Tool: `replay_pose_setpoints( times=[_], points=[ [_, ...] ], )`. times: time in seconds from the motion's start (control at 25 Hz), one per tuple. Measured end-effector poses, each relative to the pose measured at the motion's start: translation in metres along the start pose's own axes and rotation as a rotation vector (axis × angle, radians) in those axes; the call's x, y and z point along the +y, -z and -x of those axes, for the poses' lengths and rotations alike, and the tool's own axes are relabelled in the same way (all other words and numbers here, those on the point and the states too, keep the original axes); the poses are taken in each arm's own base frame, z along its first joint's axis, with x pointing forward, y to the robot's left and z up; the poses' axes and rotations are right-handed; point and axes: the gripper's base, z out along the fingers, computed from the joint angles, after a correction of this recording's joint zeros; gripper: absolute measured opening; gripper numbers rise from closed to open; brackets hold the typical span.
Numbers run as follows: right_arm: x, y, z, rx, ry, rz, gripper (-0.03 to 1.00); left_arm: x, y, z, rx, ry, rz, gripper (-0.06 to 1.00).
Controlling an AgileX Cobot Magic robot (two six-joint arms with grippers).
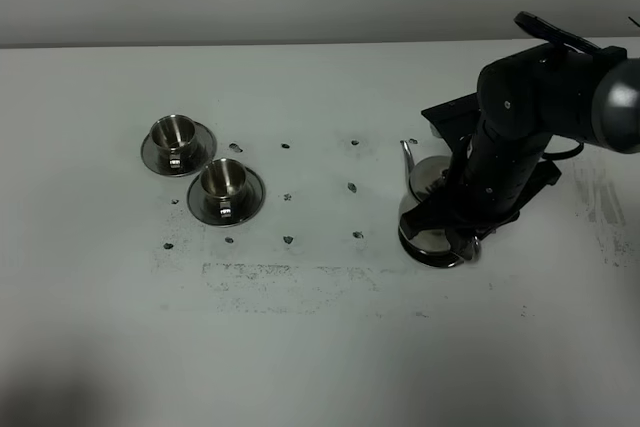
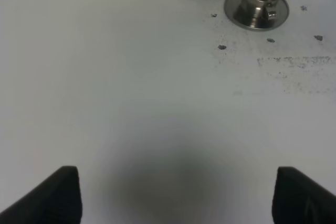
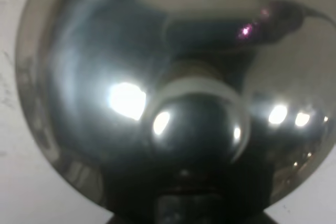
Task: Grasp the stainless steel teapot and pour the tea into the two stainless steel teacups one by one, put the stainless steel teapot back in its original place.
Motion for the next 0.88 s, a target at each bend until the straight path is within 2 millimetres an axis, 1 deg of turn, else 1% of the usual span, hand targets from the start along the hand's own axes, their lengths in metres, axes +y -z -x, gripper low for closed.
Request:
replay_pose_setpoints(
  times=[0.32,0.4,0.68,0.88],
  points=[
    [0.006,0.018,0.015,-0.057,0.021,0.006,0.17,0.0,0.0,0.0,0.0,0.0,0.0,0.72],
    [0.01,0.026,0.02,-0.073,0.049,0.007,0.17,0.0,0.0,0.0,0.0,0.0,0.0,0.72],
    [0.024,0.055,0.039,-0.173,0.24,-0.003,0.17,0.0,0.0,0.0,0.0,0.0,0.0,0.72],
    [0.027,0.073,0.051,-0.239,0.358,-0.006,0.17,0.0,0.0,0.0,0.0,0.0,0.0,0.72]
  ],
)
